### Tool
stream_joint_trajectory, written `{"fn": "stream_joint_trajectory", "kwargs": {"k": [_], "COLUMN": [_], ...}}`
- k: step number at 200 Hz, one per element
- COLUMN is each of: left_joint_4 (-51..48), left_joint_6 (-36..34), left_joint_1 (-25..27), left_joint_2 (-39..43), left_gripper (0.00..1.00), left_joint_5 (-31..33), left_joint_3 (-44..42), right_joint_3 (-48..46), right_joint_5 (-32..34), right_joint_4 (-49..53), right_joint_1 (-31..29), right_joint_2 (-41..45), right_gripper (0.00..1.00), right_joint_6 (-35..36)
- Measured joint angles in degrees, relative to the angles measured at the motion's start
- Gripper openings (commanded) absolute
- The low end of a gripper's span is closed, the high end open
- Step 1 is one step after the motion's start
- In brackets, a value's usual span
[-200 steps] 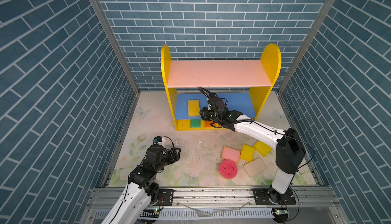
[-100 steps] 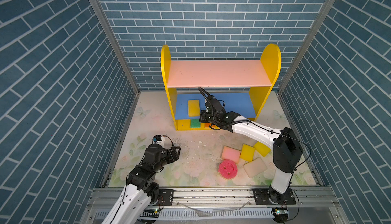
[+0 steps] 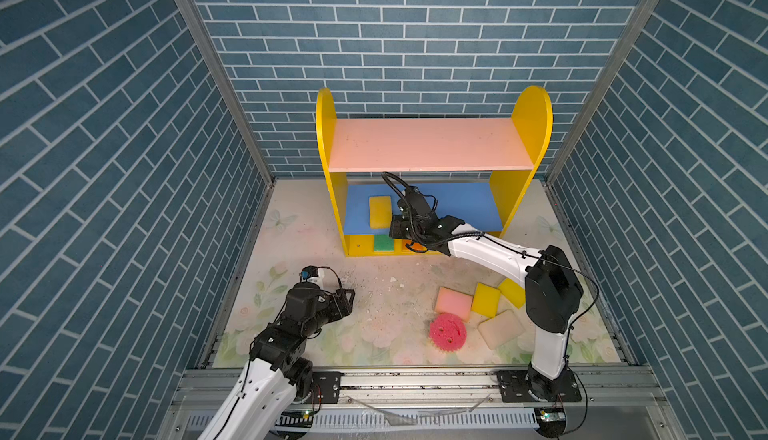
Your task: Place and organize the cleaning sponges onto the shelf
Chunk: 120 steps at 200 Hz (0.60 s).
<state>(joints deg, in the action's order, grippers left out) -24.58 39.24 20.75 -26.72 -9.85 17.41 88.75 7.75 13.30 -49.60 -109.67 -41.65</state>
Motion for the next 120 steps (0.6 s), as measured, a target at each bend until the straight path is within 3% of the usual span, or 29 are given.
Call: {"fn": "stream_joint_trajectory", "kwargs": {"k": [120], "left_joint_4": [-0.02], "left_joint_6": [-0.09], "left_joint_1": [0.0], "left_joint_2": [0.11], "left_gripper": [0.78], "left_joint_5": [0.2], "left_joint_3": [0.0], "right_joint_3": [1.05], "right_joint_5": [0.24], "right_joint_4": [0.63], "right_joint_1": [0.07], "right_joint_2": [-0.81], "right_gripper": [0.0], "right_joint_6": [-0.02]}}
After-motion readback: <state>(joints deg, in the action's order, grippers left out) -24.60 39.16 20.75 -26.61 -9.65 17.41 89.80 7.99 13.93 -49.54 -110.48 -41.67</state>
